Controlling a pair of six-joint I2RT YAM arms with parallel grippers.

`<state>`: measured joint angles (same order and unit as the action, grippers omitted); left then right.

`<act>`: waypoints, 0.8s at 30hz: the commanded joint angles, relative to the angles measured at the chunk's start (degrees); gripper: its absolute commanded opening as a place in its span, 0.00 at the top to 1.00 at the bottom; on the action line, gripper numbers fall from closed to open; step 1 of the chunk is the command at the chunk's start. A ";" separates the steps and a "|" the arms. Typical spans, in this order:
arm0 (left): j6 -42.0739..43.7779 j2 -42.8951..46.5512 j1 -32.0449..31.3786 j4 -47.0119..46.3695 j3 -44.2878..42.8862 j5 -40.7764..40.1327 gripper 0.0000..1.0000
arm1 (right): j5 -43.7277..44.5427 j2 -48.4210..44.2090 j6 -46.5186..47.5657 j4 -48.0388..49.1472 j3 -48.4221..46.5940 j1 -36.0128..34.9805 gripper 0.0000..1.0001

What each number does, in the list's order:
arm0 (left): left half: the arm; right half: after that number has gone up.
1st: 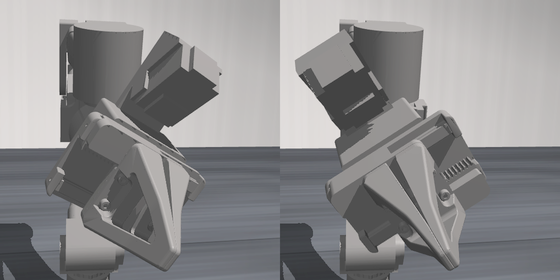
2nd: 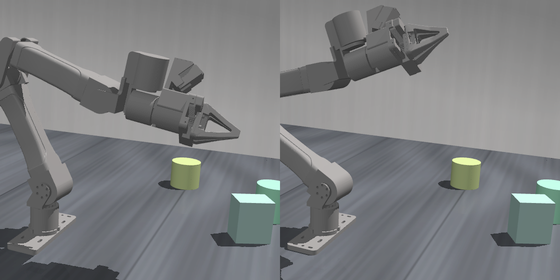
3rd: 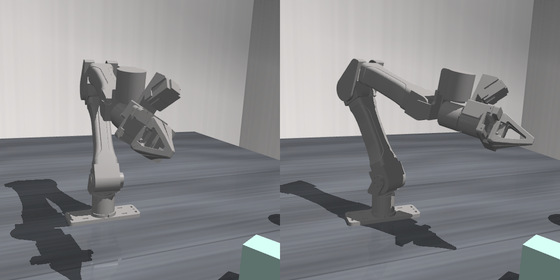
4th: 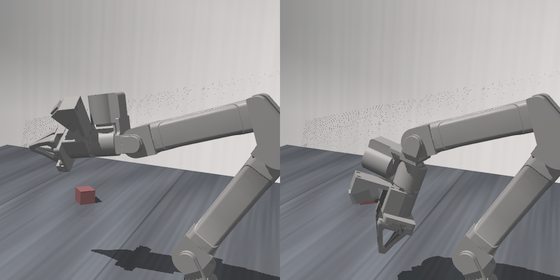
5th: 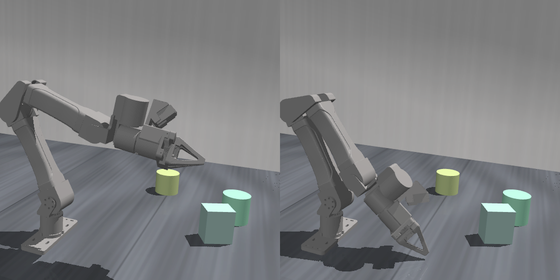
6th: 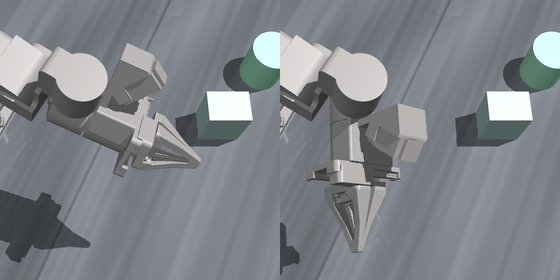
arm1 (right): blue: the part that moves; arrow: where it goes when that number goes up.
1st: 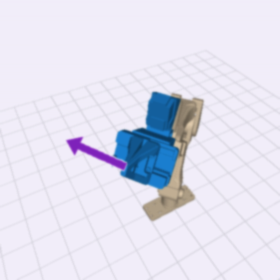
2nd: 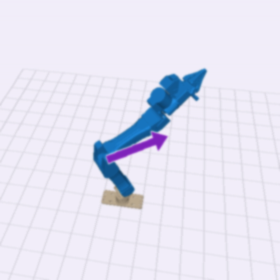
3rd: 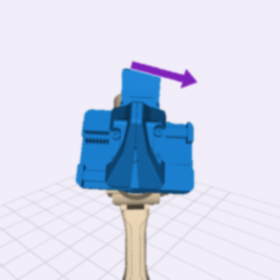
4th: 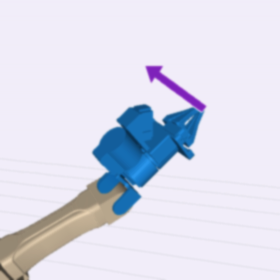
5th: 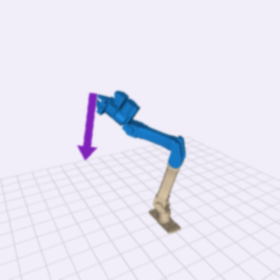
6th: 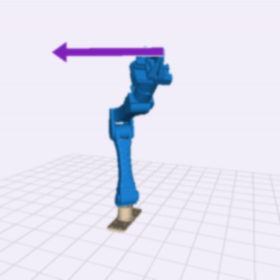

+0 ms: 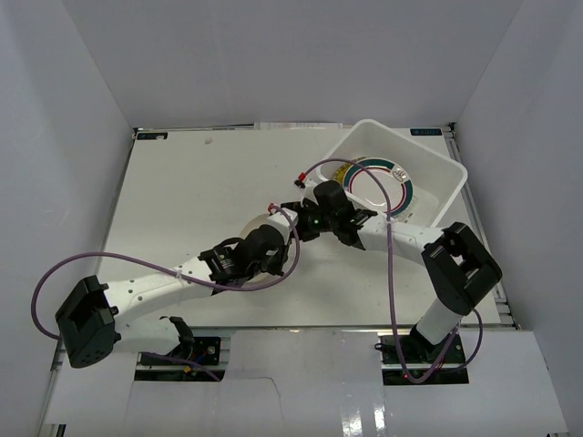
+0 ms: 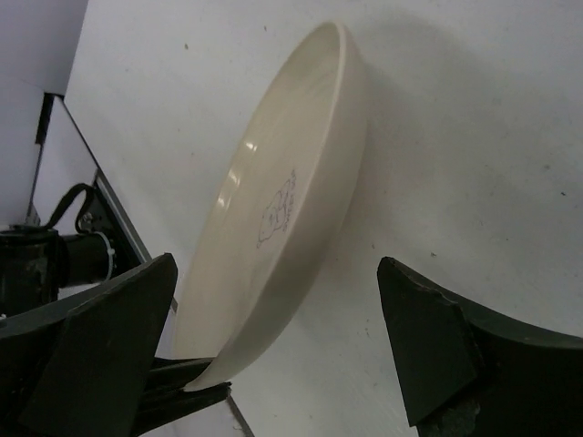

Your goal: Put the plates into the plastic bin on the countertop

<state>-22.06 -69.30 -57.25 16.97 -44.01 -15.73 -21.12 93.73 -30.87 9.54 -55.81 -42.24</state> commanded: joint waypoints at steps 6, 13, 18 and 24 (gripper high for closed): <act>2.64 5.39 -0.75 -3.62 -1.61 -2.29 0.73 | 2.04 -1.44 -3.40 4.25 -0.61 -1.79 0.83; 0.28 16.28 -0.75 2.36 -1.96 -4.40 0.02 | 8.81 -8.56 -2.44 4.08 -5.18 1.89 0.92; -2.45 28.50 -0.75 7.80 -2.13 -9.56 0.02 | 11.72 -18.92 -0.33 0.93 -5.01 15.12 0.92; -7.72 37.47 -0.75 13.61 1.64 -16.70 0.02 | 13.75 -26.76 -2.69 -1.54 2.27 36.94 0.92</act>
<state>-26.37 -33.95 -57.98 25.30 -44.18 -27.27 -9.17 69.14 -32.45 8.73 -56.82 -12.71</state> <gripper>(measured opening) 0.979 0.222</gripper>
